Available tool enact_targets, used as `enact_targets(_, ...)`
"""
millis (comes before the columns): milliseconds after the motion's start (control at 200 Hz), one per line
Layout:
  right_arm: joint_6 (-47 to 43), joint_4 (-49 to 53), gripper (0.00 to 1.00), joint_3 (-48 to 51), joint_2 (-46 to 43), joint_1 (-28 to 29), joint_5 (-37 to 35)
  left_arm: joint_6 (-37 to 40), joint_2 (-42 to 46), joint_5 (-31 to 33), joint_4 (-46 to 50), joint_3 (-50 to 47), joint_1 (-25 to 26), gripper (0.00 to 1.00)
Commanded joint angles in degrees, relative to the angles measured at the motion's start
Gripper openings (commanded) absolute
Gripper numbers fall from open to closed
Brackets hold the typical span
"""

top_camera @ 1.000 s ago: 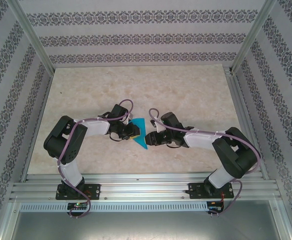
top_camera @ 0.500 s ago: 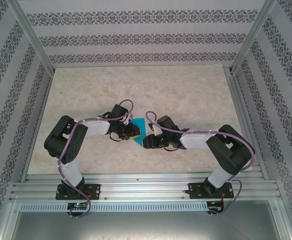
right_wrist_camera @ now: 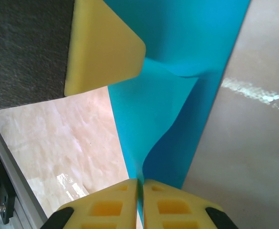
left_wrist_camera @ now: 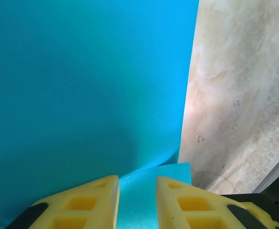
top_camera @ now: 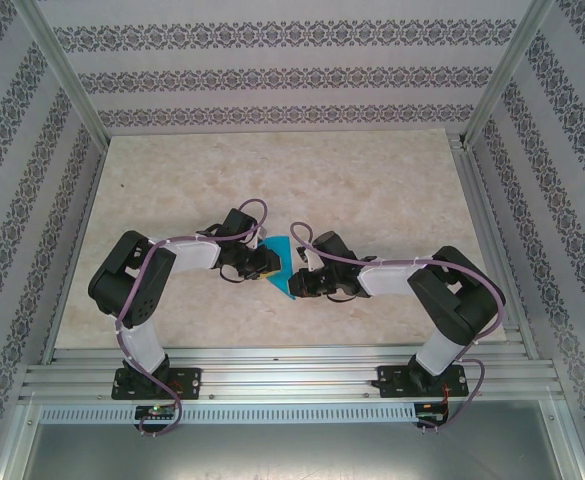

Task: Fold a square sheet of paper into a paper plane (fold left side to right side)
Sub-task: Third fold the triangle at the center of the table.

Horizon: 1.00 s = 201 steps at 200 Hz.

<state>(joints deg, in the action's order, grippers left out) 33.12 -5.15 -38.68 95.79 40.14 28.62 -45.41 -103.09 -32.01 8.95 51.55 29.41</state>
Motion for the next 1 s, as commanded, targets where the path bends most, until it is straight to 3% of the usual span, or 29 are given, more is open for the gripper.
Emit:
enact_targets(0,-0.2,-0.2,0.09,-0.5,1.0,0.5,0.7,-0.1,-1.3,1.9,-1.0,0.8,0.7,0.28)
enact_targets(754,0.3,3.3,0.05,-1.0,3.4,-1.7,0.2,1.6,-1.0,3.4,2.4,3.5,0.7,0.28)
enact_targets(999,0.3,4.4,0.05,-1.1,4.6,-2.2,0.7,3.6,5.3,3.7,4.3,4.3,0.5,0.3)
